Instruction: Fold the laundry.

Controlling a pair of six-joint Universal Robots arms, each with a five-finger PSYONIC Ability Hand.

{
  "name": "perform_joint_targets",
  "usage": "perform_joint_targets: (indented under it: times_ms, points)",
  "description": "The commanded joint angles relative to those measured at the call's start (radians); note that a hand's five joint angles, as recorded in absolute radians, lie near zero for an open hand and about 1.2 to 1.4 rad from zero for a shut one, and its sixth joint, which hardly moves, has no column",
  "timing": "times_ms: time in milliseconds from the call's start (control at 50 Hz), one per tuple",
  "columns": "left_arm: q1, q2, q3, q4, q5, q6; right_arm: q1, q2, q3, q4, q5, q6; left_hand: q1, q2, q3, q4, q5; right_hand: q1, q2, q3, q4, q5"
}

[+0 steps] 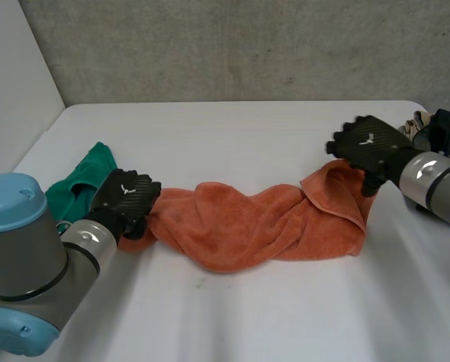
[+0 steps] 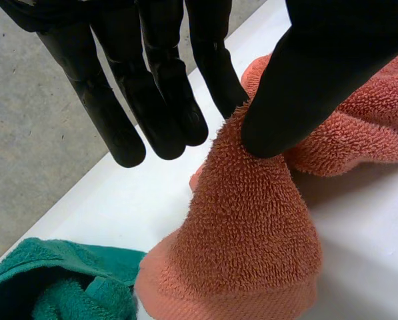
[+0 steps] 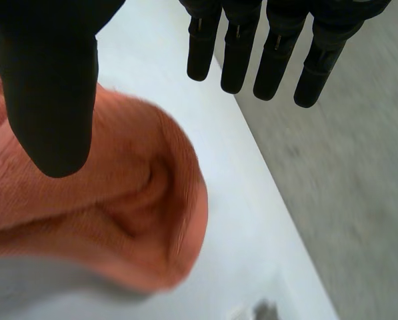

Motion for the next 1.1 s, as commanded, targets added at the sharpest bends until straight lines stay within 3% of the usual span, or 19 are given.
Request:
perform_joint_targets:
  times_ms: [20, 160, 280, 300, 320, 340, 380, 440, 540, 580, 660, 780, 860, 940, 1040, 1100]
  points:
    - [0.003, 0.005, -0.002, 0.001, -0.003, -0.011, 0.042, 0.164, -0.180, 0.127, -0.094, -0.202, 0.245, 0.199, 0.205, 0.195, 0.245, 0.003, 0.010, 0.003, 0.017, 0.039]
    - [0.008, 0.011, -0.002, 0.001, -0.005, -0.019, 0.051, 0.319, -0.289, 0.211, -0.094, -0.391, 0.245, 0.199, 0.205, 0.195, 0.245, 0.009, 0.016, 0.009, 0.023, 0.045]
    - [0.015, 0.017, -0.002, 0.002, -0.003, -0.032, 0.052, 0.389, -0.301, 0.168, -0.089, -0.432, 0.245, 0.199, 0.205, 0.195, 0.245, 0.156, 0.162, 0.155, 0.169, 0.191]
    - [0.017, 0.018, -0.002, 0.002, -0.003, -0.036, 0.052, 0.392, -0.304, 0.159, -0.089, -0.431, 0.245, 0.199, 0.205, 0.195, 0.245, 0.255, 0.262, 0.255, 0.268, 0.290]
    - [0.020, 0.022, 0.000, 0.002, -0.003, -0.042, 0.051, 0.389, -0.309, 0.138, -0.094, -0.420, 0.245, 0.199, 0.205, 0.195, 0.245, 0.692, 0.699, 0.691, 0.705, 0.727]
    - [0.021, 0.025, 0.000, 0.004, -0.005, -0.045, 0.051, 0.381, -0.309, 0.124, -0.097, -0.410, 0.245, 0.199, 0.205, 0.195, 0.245, 0.958, 0.965, 0.958, 0.971, 0.993]
    - [0.031, 0.040, 0.003, 0.002, -0.005, -0.057, 0.051, 0.360, -0.303, 0.087, -0.105, -0.364, 0.245, 0.199, 0.205, 0.195, 0.245, 0.961, 0.968, 0.961, 0.974, 0.996]
    - [0.041, 0.079, 0.008, -0.004, -0.008, -0.072, 0.042, 0.259, -0.267, 0.003, -0.129, -0.151, 0.245, 0.199, 0.205, 0.195, 0.245, 0.961, 0.968, 0.961, 0.974, 0.996]
    - [0.075, 0.273, 0.027, -0.076, -0.016, -0.140, -0.042, -0.052, -0.180, -0.134, -0.087, 0.368, 0.245, 0.199, 0.205, 0.195, 0.245, 0.961, 0.968, 0.961, 0.974, 0.996]
    - [0.090, 0.329, 0.043, -0.110, -0.016, -0.169, -0.070, -0.108, -0.165, -0.146, -0.056, 0.477, 0.245, 0.199, 0.205, 0.195, 0.245, 0.961, 0.968, 0.961, 0.974, 0.996]
    - [0.138, 0.447, 0.096, -0.245, -0.009, -0.252, -0.104, -0.228, -0.148, -0.079, 0.006, 0.510, 0.245, 0.199, 0.205, 0.195, 0.245, 0.961, 0.968, 0.961, 0.974, 0.996]
    - [0.224, 0.533, 0.196, -0.467, 0.047, -0.350, -0.167, -0.283, -0.181, 0.189, 0.036, 0.388, 0.245, 0.199, 0.205, 0.195, 0.245, 0.961, 0.968, 0.961, 0.974, 0.996]
    - [0.244, 0.521, 0.225, -0.557, 0.105, -0.384, -0.141, -0.250, -0.178, 0.318, 0.027, 0.338, 0.245, 0.199, 0.205, 0.195, 0.245, 0.961, 0.968, 0.961, 0.974, 0.996]
    - [0.229, 0.438, 0.232, -0.582, 0.129, -0.393, -0.081, -0.175, -0.161, 0.340, 0.024, 0.306, 0.245, 0.199, 0.205, 0.195, 0.245, 0.961, 0.968, 0.961, 0.974, 0.996]
    - [0.180, 0.223, 0.264, -0.552, 0.069, -0.378, -0.015, -0.053, -0.178, 0.300, 0.058, 0.322, 0.245, 0.199, 0.205, 0.195, 0.245, 0.961, 0.968, 0.961, 0.974, 0.996]
    - [0.164, 0.039, 0.325, -0.497, -0.017, -0.355, 0.020, 0.043, -0.220, 0.219, 0.113, 0.379, 0.245, 0.199, 0.205, 0.195, 0.245, 0.961, 0.968, 0.961, 0.974, 0.996]
